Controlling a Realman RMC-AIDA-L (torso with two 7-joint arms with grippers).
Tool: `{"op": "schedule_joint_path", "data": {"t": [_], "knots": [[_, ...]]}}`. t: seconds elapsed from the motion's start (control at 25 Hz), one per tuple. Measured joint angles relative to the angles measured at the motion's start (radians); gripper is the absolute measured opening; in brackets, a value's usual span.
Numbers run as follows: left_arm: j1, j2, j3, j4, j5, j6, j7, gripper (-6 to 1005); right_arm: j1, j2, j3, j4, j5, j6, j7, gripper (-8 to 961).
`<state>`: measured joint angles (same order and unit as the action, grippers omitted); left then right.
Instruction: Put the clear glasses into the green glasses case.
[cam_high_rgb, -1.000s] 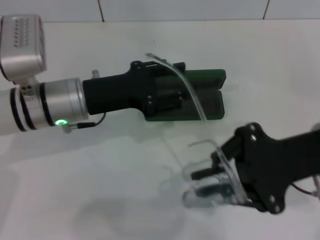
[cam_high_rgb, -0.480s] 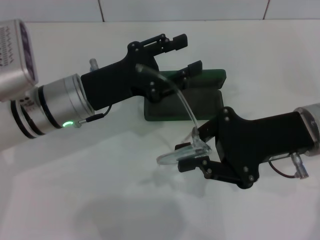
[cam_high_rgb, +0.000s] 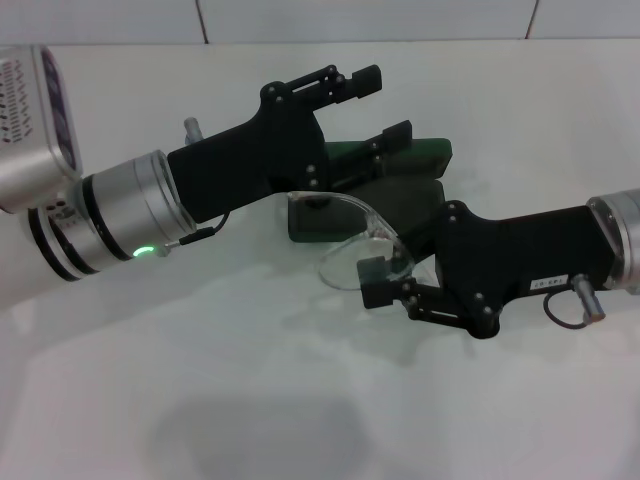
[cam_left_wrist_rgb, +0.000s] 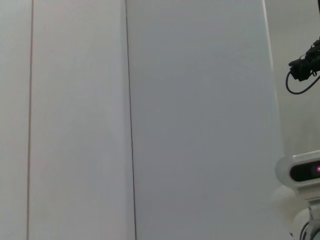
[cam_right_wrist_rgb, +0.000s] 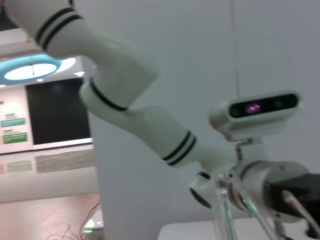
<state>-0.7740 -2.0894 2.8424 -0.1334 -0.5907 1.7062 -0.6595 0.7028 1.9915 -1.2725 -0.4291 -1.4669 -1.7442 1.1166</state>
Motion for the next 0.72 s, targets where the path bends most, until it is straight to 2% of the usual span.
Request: {"op": "schedule_joint_path", "data": {"t": [0.24,0.52,0.72], "knots": [[0.001,0.000,0.000,0.000,0.006,-0.001,0.001,609,0.000,0.000,0.010,0.000,0.003,0.024,0.024,137],[0.010,0.003,0.000,-0.003,0.008,-0.002,0.001,608,-0.002,0.014,0.038,0.001,0.000,0.069,0.025,139],[0.013,0.003,-0.005,-0.010,0.002,-0.002,0.000,608,-0.005,0.016,0.035,-0.012,-0.003,0.086,0.025,141]]}}
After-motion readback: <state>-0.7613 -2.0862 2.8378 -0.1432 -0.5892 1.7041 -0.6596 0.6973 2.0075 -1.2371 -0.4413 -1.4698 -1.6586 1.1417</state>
